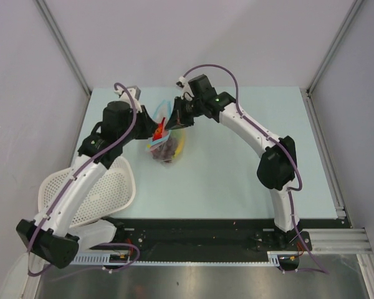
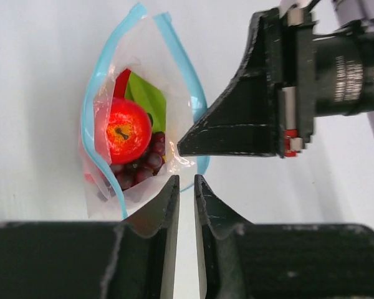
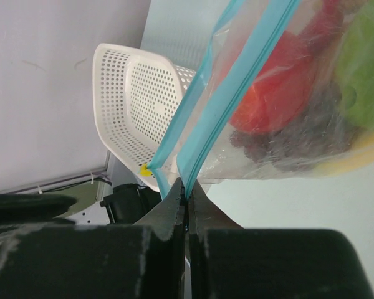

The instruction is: Open the zip-top bag and remove the fake food

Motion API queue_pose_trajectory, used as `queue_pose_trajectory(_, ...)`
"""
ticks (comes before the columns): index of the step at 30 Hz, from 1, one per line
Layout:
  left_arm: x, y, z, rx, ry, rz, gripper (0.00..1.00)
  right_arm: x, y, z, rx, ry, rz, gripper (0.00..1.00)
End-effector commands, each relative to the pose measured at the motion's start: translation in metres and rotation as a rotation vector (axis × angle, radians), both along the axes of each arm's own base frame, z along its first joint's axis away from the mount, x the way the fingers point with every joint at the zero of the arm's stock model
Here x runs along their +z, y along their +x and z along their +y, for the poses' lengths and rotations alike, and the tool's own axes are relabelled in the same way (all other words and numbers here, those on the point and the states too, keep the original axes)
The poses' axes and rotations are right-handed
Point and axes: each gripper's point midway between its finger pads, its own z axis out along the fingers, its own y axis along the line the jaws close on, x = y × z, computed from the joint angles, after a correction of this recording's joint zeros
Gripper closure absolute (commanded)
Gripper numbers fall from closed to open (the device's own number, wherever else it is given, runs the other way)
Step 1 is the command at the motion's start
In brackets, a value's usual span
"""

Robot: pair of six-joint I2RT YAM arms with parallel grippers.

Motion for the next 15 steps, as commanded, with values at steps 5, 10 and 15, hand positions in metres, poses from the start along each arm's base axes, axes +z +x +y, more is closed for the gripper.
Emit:
queue_pose_trajectory(5,-0.043,0.044,-0.008,-0.028,0.042,0.092,0.82,0.030,-0.015,0.013,0.071,0.065,-0.012,1.00)
queue_pose_trajectory(10,-0.070,0.071,-0.012,-0.054,0.116,0.141,0.81,0.037,-0.017,0.011,0.064,0.067,-0.008,1.00)
queue_pose_trajectory(15,-0.077,0.088,-0.022,-0.087,0.093,0.161,0.73,0.033,-0.020,0.010,0.066,0.057,0.007,1.00)
